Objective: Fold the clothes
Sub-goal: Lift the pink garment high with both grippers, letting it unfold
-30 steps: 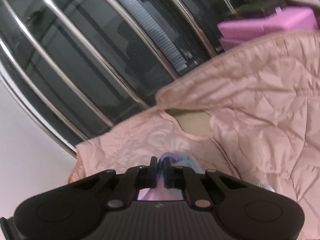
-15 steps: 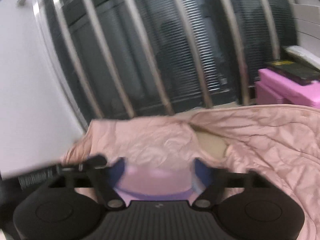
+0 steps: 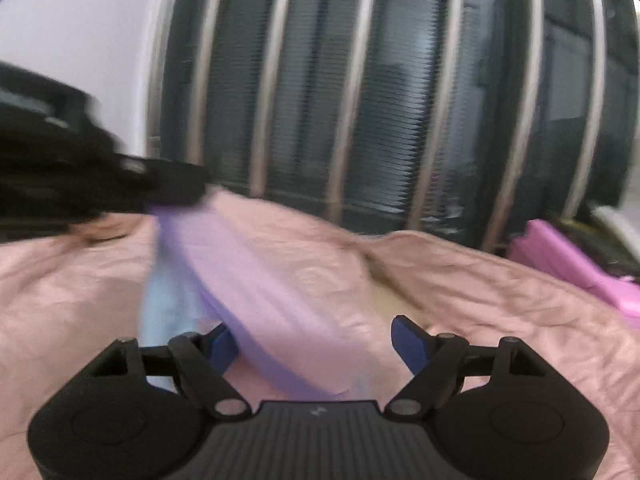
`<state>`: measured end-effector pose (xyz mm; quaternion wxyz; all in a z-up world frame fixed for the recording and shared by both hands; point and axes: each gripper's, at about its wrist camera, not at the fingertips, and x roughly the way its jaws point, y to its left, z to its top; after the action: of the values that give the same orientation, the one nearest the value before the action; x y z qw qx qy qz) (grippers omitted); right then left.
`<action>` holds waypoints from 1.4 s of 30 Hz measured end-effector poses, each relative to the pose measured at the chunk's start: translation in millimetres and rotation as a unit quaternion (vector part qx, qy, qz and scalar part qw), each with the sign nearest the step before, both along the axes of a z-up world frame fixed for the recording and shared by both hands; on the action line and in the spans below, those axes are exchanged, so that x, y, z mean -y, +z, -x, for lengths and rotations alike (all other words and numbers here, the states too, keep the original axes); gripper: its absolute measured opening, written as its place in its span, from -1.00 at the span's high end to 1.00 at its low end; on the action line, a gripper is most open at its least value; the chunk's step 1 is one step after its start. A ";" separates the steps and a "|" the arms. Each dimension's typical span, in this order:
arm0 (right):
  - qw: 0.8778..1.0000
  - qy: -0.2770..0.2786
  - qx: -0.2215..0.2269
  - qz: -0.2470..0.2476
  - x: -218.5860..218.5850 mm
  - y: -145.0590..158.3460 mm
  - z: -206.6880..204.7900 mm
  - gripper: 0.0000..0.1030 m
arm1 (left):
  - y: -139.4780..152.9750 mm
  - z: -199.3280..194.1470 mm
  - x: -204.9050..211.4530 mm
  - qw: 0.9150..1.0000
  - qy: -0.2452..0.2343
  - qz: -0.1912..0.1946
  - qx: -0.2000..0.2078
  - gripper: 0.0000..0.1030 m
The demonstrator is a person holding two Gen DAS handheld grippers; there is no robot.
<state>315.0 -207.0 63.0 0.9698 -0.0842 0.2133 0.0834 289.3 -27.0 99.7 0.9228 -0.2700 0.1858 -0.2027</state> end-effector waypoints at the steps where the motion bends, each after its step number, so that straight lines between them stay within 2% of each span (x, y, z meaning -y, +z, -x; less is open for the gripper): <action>1: 1.000 -0.022 0.008 -0.010 5.9 -0.6 -1.9 -0.51 | 1.2 0.4 0.6 1.000 -0.005 -0.002 0.003 0.95; 2: 0.999 -0.037 0.014 -0.026 13.8 -1.5 -2.6 -0.49 | 2.2 1.1 1.2 1.000 -0.009 -0.004 0.006 0.95; 5: 0.994 -0.042 -0.008 -0.099 37.9 -4.1 -12.5 0.85 | 4.0 2.0 6.3 0.999 -0.018 -0.023 0.013 0.95; 6: 0.993 -0.041 -0.008 -0.115 43.3 -2.6 -11.9 0.96 | 3.8 2.1 8.4 0.999 -0.016 -0.036 0.015 0.94; 7: 0.991 -0.039 -0.004 -0.127 48.0 -0.4 -9.8 0.96 | 3.2 2.3 11.2 0.998 -0.013 -0.057 0.018 0.89; 8: 0.989 -0.038 0.000 -0.140 52.6 1.9 -7.7 0.96 | 2.5 2.8 14.7 0.996 -0.016 -0.081 0.023 0.74; 9: 0.988 -0.036 0.004 -0.153 57.3 4.1 -5.6 0.96 | 1.5 4.6 18.6 0.994 -0.023 -0.106 0.032 0.46; 10: 0.987 -0.035 0.010 -0.158 59.0 6.8 -3.9 0.96 | 0.7 7.8 22.3 0.990 -0.023 -0.128 0.045 0.35; 12: 0.985 -0.034 0.024 -0.165 60.4 12.6 -0.9 0.96 | -0.5 14.9 28.6 0.984 -0.021 -0.161 0.076 -0.11; 13: 0.985 -0.034 0.031 -0.168 61.1 15.5 0.6 0.96 | -1.5 18.5 32.2 0.980 -0.033 -0.176 0.088 -0.27; 14: 0.984 -0.033 0.038 -0.171 61.8 18.4 2.1 0.96 | -2.8 22.3 36.2 0.975 -0.046 -0.191 0.101 -0.62; 15: 0.984 -0.030 0.041 -0.172 62.1 19.9 3.1 0.96 | -4.8 27.1 41.5 0.969 -0.060 -0.211 0.116 -0.78; 17: 0.985 -0.014 0.047 -0.168 60.0 23.8 7.9 0.96 | -9.6 35.5 54.3 0.952 -0.071 -0.260 0.143 -0.88; 19: 0.986 0.007 0.054 -0.159 55.6 28.6 14.2 0.96 | -16.5 35.0 69.8 0.937 -0.051 -0.316 0.141 -0.89; 22: 0.988 0.039 0.071 -0.134 50.0 33.6 25.8 0.96 | -30.8 25.0 80.1 0.927 -0.041 -0.357 0.108 -0.89; 25: 0.987 0.051 0.084 -0.130 51.2 40.9 33.7 0.96 | -37.7 25.8 83.8 0.918 -0.049 -0.379 0.110 -0.89; 26: 0.986 0.054 0.090 -0.131 51.4 44.2 36.3 0.96 | -36.6 27.4 83.0 0.917 -0.045 -0.378 0.116 -0.89; 27: 0.985 0.058 0.095 -0.129 50.9 47.6 39.1 0.96 | -35.2 28.7 81.7 0.918 -0.043 -0.375 0.121 -0.88; 28: 0.985 0.062 0.100 -0.126 50.3 50.9 41.8 0.96 | -32.9 28.7 78.0 0.924 -0.044 -0.362 0.119 -0.87; 29: 0.985 0.062 0.103 -0.122 49.6 52.7 43.3 0.96 | -30.8 28.5 74.0 0.929 -0.047 -0.348 0.117 -0.78; 31: 0.986 0.058 0.107 -0.117 49.2 54.1 44.7 0.96 | -29.9 25.2 66.6 0.935 -0.059 -0.333 0.105 -0.40; 33: 0.986 0.051 0.108 -0.121 51.1 53.7 44.1 0.96 | -30.6 21.2 60.4 0.938 -0.066 -0.329 0.091 0.60; 34: 0.986 0.047 0.108 -0.122 52.3 53.2 43.8 0.96 | -31.3 19.0 57.5 0.939 -0.068 -0.327 0.083 0.74; 36: 0.985 0.043 0.111 -0.124 53.5 53.3 43.7 0.96 | -33.6 16.1 52.1 0.942 -0.055 -0.322 0.073 0.89; 39: 0.985 0.038 0.123 -0.119 50.2 58.1 49.2 0.96 | -20.8 22.4 47.1 0.946 -0.023 -0.309 0.094 0.96; 41: 0.982 0.027 0.140 -0.122 45.8 69.4 62.6 0.96 | -2.7 34.1 45.6 0.945 0.012 -0.305 0.121 0.96; 42: 0.981 0.021 0.150 -0.124 43.5 75.5 70.1 0.96 | 9.8 44.4 44.3 0.941 0.037 -0.307 0.138 0.96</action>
<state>245.0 -250.6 138.6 0.9917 0.0208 0.0520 0.1160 244.8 -71.4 109.5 0.9843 0.0503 0.0995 -0.1369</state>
